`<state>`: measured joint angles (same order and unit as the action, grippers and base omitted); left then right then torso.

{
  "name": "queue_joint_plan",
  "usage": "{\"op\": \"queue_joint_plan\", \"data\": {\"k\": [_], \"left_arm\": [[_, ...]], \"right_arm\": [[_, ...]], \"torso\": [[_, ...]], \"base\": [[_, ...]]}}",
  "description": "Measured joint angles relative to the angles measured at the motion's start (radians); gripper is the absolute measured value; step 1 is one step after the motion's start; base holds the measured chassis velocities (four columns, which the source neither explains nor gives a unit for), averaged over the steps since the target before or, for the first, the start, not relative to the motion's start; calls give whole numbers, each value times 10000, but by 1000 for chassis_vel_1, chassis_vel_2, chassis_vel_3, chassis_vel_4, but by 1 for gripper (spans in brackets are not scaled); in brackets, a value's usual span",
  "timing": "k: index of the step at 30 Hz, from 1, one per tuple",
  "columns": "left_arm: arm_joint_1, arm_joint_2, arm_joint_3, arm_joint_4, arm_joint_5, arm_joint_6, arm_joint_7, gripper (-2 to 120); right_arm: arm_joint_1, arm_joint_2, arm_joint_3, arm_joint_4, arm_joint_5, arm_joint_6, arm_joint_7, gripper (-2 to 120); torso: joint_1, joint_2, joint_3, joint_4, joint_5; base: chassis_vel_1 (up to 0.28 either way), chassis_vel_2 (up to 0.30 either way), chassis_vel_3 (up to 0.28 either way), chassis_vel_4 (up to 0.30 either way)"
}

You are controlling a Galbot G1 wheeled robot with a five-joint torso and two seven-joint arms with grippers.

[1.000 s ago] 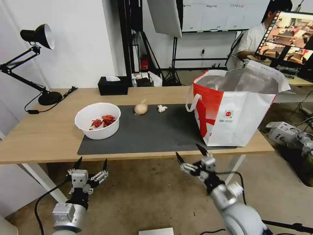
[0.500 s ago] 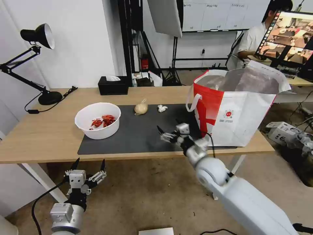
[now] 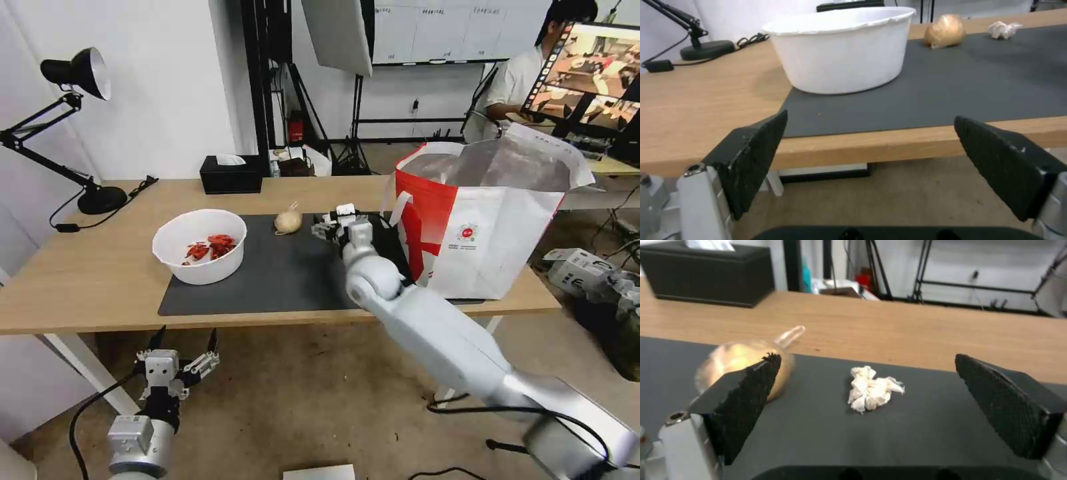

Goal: Pick up the trash from the table and place it into the takeout bag.

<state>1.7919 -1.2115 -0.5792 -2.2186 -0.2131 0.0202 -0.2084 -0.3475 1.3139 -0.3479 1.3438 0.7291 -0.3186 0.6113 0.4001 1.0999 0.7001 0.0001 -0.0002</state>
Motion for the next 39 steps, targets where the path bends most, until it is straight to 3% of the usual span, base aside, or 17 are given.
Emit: {"op": "queue_joint_plan", "data": {"k": [11,30,39], "left_arm": [[-67,17,0,66,4,-9,3,100],[-52,-25,69,-126,-23,7,6,100],[-34,-36,46,-169,-29,0,6,100]], "right_arm": [[575,1197,267,-2016,-302,-369,223,100],[1735,1914,538,-4579,-151,-864,-1106,100],[1887,2114,604,-5184,-255,-1045,-1438,100]], "torso": [[0,0,0,0,1],[0,1,0,-1,2],[-1,1,-1,0,2]], "base": [[0,0,0,0],[0,0,0,0],[0,0,0,0]]}}
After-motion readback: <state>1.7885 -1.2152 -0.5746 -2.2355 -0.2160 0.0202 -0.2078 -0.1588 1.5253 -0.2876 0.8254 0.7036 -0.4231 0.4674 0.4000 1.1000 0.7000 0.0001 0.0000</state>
